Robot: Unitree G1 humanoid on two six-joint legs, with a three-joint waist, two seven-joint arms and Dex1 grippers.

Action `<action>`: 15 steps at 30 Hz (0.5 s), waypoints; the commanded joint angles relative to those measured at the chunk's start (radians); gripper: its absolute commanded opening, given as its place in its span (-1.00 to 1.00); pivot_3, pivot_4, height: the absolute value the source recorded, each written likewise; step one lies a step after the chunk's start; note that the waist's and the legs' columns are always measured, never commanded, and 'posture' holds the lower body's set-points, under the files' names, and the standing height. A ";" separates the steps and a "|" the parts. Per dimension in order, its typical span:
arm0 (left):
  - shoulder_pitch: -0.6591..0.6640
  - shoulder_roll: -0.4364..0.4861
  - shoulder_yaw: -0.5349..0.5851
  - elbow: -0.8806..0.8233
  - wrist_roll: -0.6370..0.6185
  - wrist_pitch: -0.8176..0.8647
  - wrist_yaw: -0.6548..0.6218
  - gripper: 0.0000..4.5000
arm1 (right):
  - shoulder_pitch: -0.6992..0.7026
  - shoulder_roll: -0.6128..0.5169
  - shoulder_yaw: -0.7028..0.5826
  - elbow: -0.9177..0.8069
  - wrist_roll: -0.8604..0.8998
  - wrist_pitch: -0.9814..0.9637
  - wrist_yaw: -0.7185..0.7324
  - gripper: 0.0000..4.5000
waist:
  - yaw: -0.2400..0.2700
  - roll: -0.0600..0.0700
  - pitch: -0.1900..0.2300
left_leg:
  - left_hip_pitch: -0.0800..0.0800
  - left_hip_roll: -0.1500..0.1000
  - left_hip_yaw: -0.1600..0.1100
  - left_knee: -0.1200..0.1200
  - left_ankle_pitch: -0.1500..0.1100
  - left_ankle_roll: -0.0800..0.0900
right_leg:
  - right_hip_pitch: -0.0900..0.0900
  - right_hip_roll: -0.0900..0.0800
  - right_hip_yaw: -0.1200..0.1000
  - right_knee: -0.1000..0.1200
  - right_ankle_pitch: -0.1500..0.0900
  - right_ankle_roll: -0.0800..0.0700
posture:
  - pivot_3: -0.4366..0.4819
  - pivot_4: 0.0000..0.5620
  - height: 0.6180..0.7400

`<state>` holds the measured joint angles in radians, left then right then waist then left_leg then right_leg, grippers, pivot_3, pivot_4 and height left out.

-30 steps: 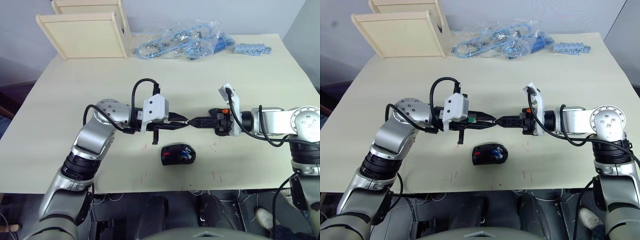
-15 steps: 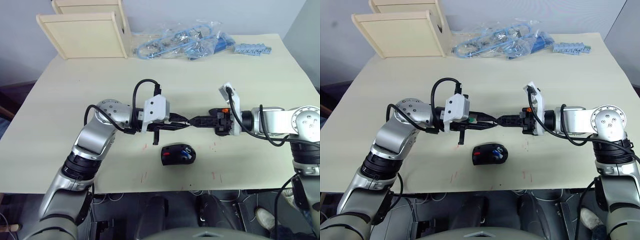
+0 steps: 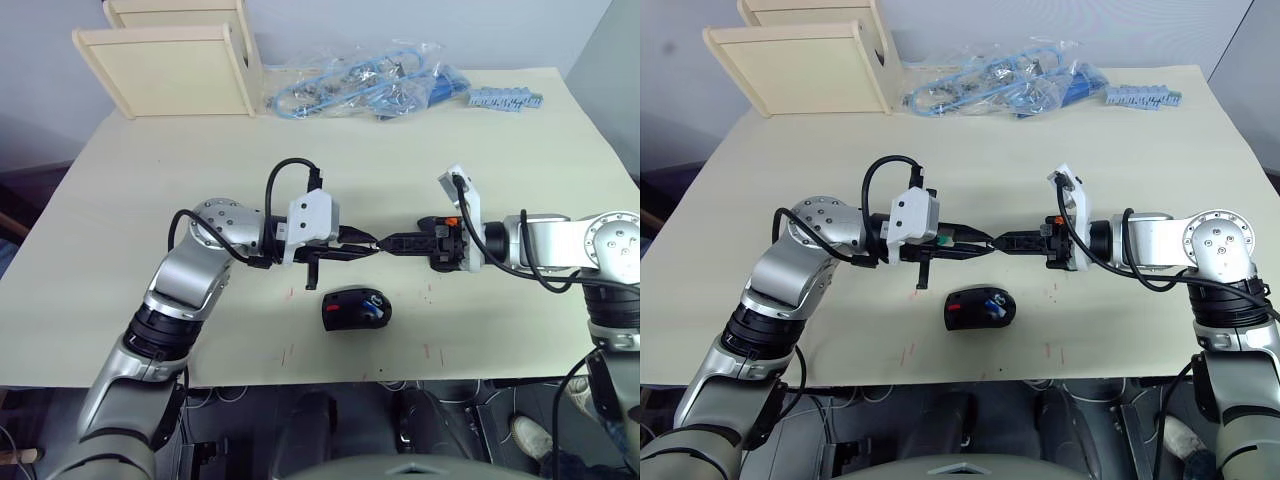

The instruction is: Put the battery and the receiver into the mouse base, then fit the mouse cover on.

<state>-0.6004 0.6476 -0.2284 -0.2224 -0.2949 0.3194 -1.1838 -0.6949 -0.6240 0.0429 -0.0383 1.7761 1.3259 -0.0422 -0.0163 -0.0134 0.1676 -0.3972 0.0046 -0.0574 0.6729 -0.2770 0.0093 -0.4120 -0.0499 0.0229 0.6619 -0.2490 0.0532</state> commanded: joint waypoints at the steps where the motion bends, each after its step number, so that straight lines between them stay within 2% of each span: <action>1: -0.020 0.001 0.009 -0.015 0.003 -0.016 0.001 -0.98 | -0.012 -0.010 -0.004 -0.022 0.029 -0.014 0.008 -0.36 | 0.000 0.000 0.000 | 0.000 0.000 0.000 0.000 0.000 0.000 | 0.000 0.000 0.000 0.000 0.000 0.000 | -0.05 -0.47 1.00; 15: -0.021 0.000 0.008 -0.013 0.003 -0.014 0.003 -0.98 | -0.006 -0.009 0.001 -0.028 0.028 -0.018 0.008 -0.36 | 0.000 0.000 0.000 | 0.000 0.000 0.000 0.000 0.000 0.000 | 0.000 0.000 0.000 0.000 0.000 0.000 | -0.05 -0.47 1.00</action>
<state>-0.6016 0.6476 -0.2284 -0.2222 -0.2948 0.3192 -1.1833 -0.6948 -0.6240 0.0542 -0.0387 1.7760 1.3249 -0.0422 -0.0163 -0.0134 0.1676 -0.3972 0.0046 -0.0574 0.6729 -0.2770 0.0093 -0.4120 -0.0499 0.0229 0.6618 -0.2490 0.0532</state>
